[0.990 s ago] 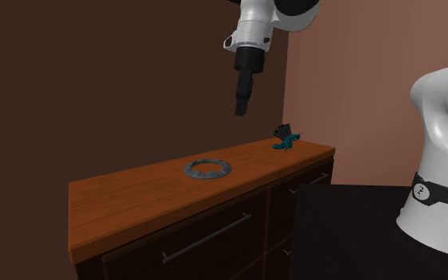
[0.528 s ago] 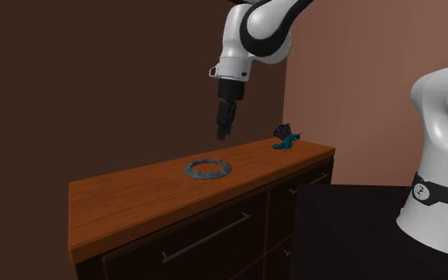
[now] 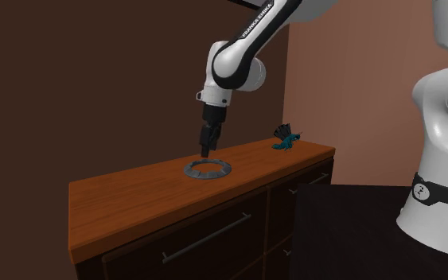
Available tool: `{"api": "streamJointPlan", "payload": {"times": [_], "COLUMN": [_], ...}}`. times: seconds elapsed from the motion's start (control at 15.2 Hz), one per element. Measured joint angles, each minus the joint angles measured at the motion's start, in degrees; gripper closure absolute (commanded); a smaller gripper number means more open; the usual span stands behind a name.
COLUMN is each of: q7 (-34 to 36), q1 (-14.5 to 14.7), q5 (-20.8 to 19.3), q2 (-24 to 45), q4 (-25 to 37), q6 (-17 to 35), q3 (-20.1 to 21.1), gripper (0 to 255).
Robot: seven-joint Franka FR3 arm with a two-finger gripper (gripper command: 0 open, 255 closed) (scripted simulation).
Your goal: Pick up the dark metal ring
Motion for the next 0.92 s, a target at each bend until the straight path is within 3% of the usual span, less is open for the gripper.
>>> {"api": "streamJointPlan", "payload": {"times": [0.33, 0.86, 0.92], "q7": [-3.1, -4.8, -4.8], "q1": [-2.9, -4.3, -4.3], "q5": [3.3, 5.3, 5.4], "q2": [10.5, 16.0, 16.1], "q4": [8.3, 9.8, 9.9], "q6": [2.0, 5.9, 6.0], "q3": [1.2, 2.8, 2.8], "gripper": [0, 0, 255]}}
